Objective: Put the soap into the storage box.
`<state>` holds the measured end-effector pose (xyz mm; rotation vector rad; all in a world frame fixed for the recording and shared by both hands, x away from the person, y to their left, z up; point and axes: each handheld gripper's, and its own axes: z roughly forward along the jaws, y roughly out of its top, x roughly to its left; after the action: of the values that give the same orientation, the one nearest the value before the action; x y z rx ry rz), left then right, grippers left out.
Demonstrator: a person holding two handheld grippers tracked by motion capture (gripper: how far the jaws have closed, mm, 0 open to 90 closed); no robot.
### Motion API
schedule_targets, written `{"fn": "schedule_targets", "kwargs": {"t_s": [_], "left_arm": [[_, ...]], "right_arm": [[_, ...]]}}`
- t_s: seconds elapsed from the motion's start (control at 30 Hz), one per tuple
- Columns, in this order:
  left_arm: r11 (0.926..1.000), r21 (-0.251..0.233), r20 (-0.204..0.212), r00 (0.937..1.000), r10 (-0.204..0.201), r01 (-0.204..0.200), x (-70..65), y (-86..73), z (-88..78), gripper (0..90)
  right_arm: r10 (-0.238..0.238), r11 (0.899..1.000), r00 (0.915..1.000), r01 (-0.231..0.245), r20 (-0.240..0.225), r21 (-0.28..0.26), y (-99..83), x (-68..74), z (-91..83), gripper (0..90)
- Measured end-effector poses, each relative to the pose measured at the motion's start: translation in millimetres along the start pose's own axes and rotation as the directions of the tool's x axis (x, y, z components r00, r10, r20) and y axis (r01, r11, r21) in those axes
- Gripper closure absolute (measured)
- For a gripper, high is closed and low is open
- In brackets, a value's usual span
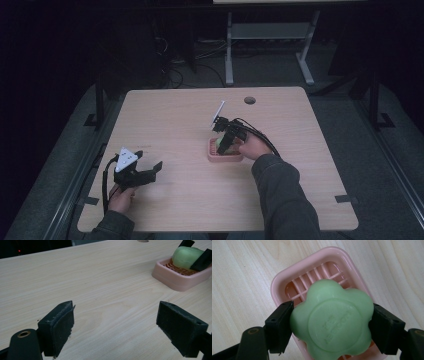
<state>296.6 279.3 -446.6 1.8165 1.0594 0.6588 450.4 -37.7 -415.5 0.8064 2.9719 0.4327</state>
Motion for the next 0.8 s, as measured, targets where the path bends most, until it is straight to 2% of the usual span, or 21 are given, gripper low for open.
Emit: {"fn": "schedule_targets", "kwargs": {"t_s": [0.23, 0.8], "left_arm": [[1.0, 0.001, 0.0, 1.0, 0.0, 0.0, 0.1, 0.0, 0.0, 14.3], [1.0, 0.003, -0.001, 1.0, 0.0, 0.0, -0.2, 0.1, 0.1, 14.3]], "right_arm": [[-0.002, 1.0, 1.0, 0.002, 0.007, 0.001, 0.4, 0.0, 0.2, 26.1], [0.009, 1.0, 0.9999, -0.009, -0.009, 0.002, -0.7, -0.8, 1.3, 25.8]]}}
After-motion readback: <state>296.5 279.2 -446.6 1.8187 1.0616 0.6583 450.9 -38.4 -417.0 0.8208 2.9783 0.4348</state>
